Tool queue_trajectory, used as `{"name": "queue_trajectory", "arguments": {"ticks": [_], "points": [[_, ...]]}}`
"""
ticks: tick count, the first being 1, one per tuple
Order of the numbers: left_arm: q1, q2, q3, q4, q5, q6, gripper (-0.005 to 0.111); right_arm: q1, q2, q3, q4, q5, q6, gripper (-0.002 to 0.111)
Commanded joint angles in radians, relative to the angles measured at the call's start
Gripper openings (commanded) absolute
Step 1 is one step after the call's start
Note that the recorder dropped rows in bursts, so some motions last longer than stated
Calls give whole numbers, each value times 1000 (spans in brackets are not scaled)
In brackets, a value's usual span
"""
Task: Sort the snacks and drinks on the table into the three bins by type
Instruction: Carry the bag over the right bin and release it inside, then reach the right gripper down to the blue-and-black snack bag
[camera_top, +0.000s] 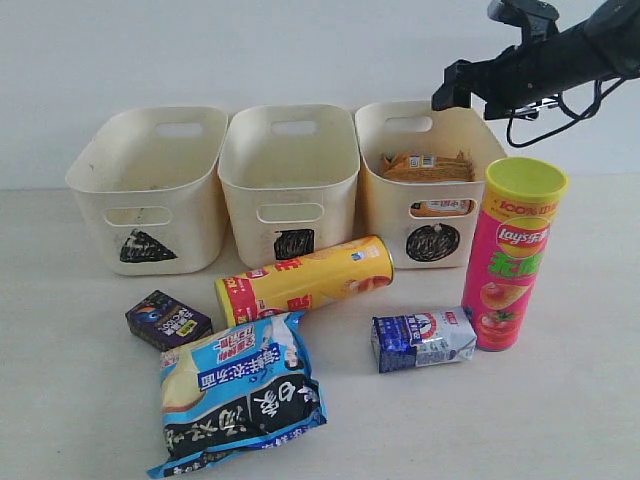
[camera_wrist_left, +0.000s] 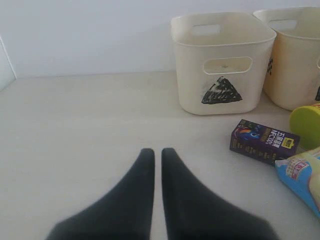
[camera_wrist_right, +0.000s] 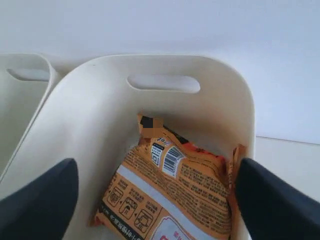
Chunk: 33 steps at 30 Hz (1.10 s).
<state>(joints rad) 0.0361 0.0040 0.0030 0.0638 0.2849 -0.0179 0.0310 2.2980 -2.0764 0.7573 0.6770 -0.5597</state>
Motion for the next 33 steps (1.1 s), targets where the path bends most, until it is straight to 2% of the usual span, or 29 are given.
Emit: {"name": "queue_trajectory", "arguments": {"ticks": [1, 5, 7, 10, 14, 22, 29, 33], "points": [[1, -4, -3, -1, -3, -9, 4, 1, -32, -8, -5, -8, 1, 77], [1, -4, -3, -1, -3, -9, 4, 1, -71, -8, -26, 30, 1, 73], [1, -4, -3, -1, -3, -9, 4, 1, -94, -8, -63, 55, 17, 64], [1, -4, -3, -1, -3, -9, 4, 1, -126, -8, -150, 98, 72, 44], [1, -4, -3, -1, -3, -9, 4, 1, -178, -8, -297, 191, 158, 2], [1, -4, -3, -1, -3, -9, 4, 1, -264, -6, -351, 377, 223, 0], [1, -4, -3, -1, -3, -9, 4, 1, -340, -6, -290, 543, 215, 0], [1, -4, -3, -1, -3, -9, 4, 1, -395, 31, -261, 544, 210, 0]]}}
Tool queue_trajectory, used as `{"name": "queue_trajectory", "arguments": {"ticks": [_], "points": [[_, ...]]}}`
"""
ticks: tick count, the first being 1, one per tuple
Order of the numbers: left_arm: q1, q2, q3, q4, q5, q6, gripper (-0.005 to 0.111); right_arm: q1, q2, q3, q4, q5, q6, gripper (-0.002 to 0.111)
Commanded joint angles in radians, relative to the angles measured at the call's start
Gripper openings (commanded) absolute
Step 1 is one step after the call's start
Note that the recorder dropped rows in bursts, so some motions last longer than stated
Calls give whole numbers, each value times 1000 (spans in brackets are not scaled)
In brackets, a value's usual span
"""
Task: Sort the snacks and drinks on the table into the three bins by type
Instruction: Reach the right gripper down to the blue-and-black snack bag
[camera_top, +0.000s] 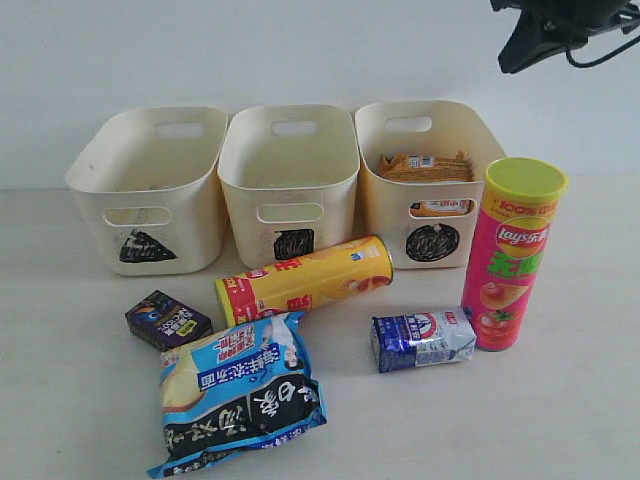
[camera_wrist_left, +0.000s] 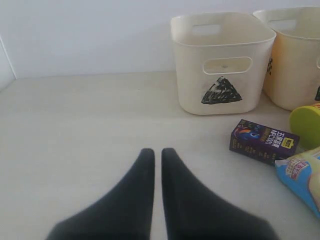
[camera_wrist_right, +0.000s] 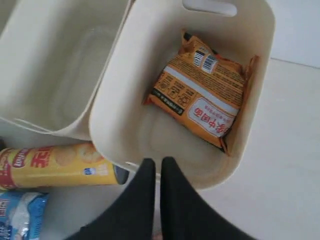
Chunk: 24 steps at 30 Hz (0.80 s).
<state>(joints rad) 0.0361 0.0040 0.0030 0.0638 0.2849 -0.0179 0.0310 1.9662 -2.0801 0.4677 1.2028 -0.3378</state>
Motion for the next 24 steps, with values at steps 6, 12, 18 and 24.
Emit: {"name": "queue_trajectory", "arguments": {"ticks": [6, 12, 18, 24], "points": [[1, -4, -3, -1, -3, -9, 4, 1, -213, 288, 82, -38, -68, 0], [1, -4, -3, -1, -3, -9, 4, 10, -332, 493, 181, -69, -174, 0], [1, -4, -3, -1, -3, -9, 4, 132, -395, 622, 169, -133, -200, 0], [1, -4, -3, -1, -3, -9, 4, 335, -395, 692, 136, -264, -195, 0]]}}
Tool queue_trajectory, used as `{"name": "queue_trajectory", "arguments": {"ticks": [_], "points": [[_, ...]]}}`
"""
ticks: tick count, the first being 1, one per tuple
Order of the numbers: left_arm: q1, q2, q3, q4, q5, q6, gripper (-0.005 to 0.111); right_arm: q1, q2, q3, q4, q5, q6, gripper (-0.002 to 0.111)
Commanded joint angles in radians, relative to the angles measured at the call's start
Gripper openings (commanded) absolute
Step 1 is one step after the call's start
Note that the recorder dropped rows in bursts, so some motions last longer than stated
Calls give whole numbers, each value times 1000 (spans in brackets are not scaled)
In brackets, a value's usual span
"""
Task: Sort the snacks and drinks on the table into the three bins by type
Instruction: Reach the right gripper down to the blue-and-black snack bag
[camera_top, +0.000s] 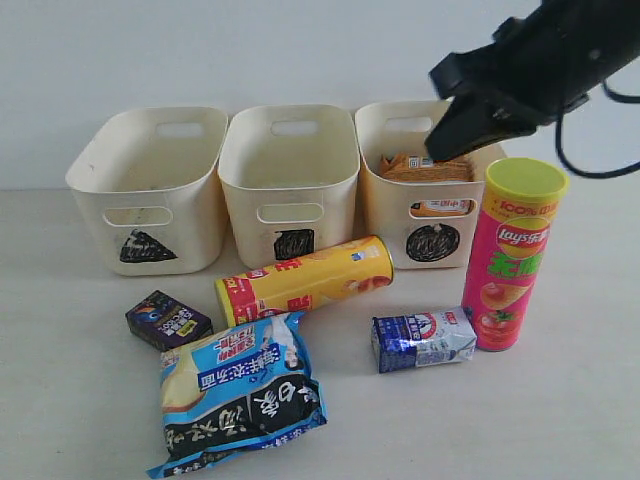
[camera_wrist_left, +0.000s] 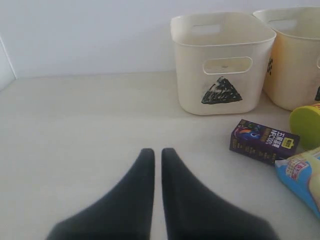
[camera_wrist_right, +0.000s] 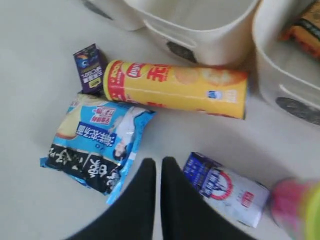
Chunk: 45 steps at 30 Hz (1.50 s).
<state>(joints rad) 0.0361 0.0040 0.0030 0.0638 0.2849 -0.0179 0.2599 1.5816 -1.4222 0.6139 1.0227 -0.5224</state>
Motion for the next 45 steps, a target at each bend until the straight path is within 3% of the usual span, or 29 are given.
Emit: {"name": "queue_trajectory", "arguments": {"ticks": [1, 5, 11, 25, 29, 35, 36, 45], "points": [[1, -4, -3, -1, -3, -9, 4, 142, -9, 38, -10, -102, -10, 0], [1, -4, -3, -1, -3, -9, 4, 264, 33, 41, -14, -137, 1, 0], [1, -4, -3, -1, -3, -9, 4, 370, 120, 41, -16, -177, 9, 0], [1, -4, -3, -1, -3, -9, 4, 409, 287, 41, -99, -224, 69, 1], [1, -4, -3, -1, -3, -9, 4, 409, 304, 41, -105, -267, 71, 20], [1, -4, -3, -1, -3, -9, 4, 409, 306, 41, -112, -304, 119, 81], [1, -4, -3, -1, -3, -9, 4, 409, 312, 41, -115, -306, 128, 85], [1, -4, -3, -1, -3, -9, 4, 409, 415, 41, -115, -374, 131, 85]]}}
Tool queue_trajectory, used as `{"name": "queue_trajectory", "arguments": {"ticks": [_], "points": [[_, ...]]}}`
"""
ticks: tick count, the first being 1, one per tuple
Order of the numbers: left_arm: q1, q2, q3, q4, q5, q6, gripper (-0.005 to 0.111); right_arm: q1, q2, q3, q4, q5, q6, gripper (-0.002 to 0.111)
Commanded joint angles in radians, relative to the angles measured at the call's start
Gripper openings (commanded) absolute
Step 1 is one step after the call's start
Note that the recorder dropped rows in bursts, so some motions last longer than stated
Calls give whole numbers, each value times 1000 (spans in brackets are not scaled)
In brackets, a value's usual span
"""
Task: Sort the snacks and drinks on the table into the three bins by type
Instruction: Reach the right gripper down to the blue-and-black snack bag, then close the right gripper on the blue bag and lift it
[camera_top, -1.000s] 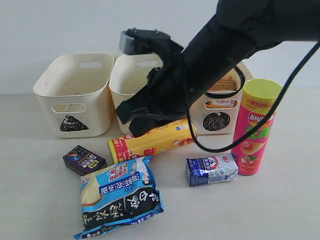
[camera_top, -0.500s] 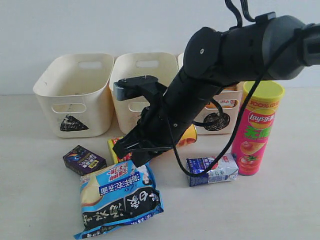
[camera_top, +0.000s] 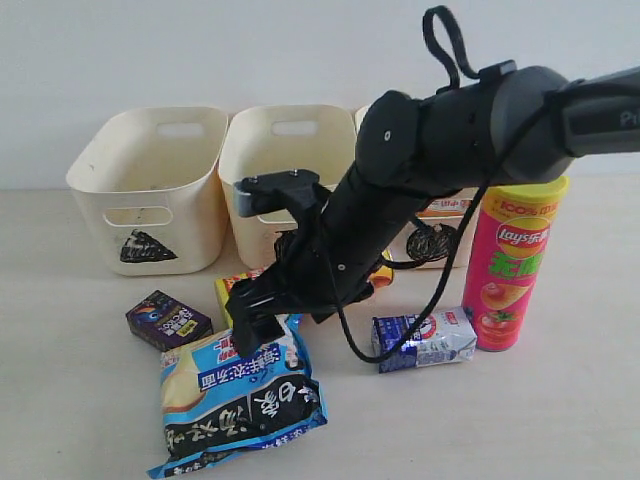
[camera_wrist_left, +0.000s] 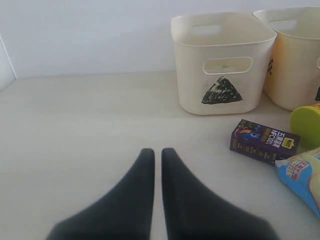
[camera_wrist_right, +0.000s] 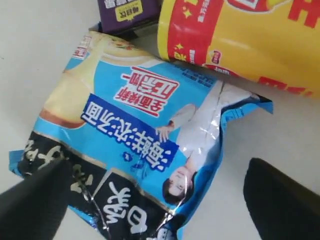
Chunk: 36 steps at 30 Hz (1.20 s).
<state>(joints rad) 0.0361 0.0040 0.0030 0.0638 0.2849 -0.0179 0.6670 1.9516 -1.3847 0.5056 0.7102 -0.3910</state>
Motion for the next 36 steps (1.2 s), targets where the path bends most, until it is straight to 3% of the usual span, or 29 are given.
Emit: {"name": "queue_trajectory", "arguments": {"ticks": [1, 14, 29, 32, 36], "points": [[1, -4, -3, -1, -3, -9, 4, 2, 50, 3, -6, -73, 0, 85], [1, -4, -3, -1, -3, -9, 4, 2, 138, -14, -3, -83, -1, 85], [1, -4, -3, -1, -3, -9, 4, 2, 187, -14, 155, -102, -62, 85], [1, -4, -3, -1, -3, -9, 4, 2, 187, -14, 155, -107, -62, 70], [1, -4, -3, -1, -3, -9, 4, 2, 187, -14, 155, -109, -62, 40]]}}
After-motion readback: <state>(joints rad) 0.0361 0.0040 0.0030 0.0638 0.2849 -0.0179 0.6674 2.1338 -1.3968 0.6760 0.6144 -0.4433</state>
